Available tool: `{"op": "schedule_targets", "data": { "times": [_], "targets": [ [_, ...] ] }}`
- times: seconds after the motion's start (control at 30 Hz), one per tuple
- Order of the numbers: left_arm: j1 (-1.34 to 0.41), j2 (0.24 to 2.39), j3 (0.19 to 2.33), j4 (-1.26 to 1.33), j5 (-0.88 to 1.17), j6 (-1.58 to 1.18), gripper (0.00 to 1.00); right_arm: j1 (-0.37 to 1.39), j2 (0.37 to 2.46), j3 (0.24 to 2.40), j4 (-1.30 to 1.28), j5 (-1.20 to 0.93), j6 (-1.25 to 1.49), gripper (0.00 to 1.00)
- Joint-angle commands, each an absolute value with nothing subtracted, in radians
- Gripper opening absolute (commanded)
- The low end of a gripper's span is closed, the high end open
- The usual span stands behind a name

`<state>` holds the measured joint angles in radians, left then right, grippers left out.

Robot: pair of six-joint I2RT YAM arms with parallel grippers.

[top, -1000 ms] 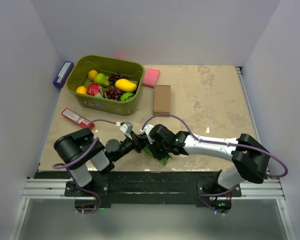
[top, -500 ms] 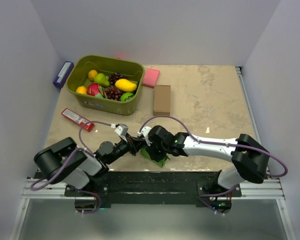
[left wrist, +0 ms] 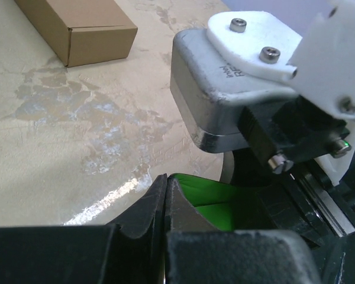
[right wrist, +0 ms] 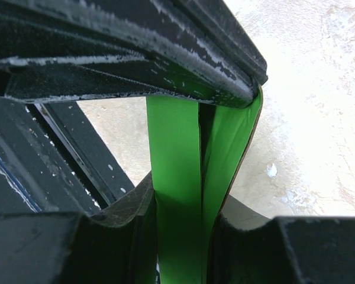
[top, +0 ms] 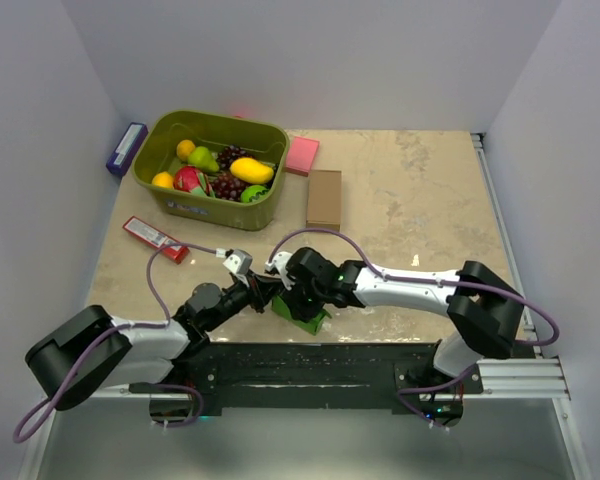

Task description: Fold the paper box

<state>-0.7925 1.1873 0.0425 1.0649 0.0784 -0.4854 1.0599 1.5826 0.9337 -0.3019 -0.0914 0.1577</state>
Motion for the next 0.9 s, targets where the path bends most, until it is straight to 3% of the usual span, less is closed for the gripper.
{"op": "schedule_targets", "data": {
  "times": [0.0,0.27,0.67,0.87],
  "targets": [
    [-0.810,1.149,-0.055,1.059,0.251,-0.500,0.00,1.037,1.697,0.925,-0.354,-0.006,0.184,0.00],
    [-0.787,1.019,0.021,0.855,0.264,-0.526,0.00,1.037,1.729,0.942,-0.383,-0.008,0.198,0.00],
    [-0.775,1.152,0.046,1.060,0.350,-0.577,0.00,1.039,1.755,0.962,-0.385,-0.061,0.201,0.00],
    [-0.775,1.097,0.092,0.980,0.327,-0.552,0.00,1.037,1.773,0.953,-0.383,-0.067,0.206,0.00]
  ]
}}
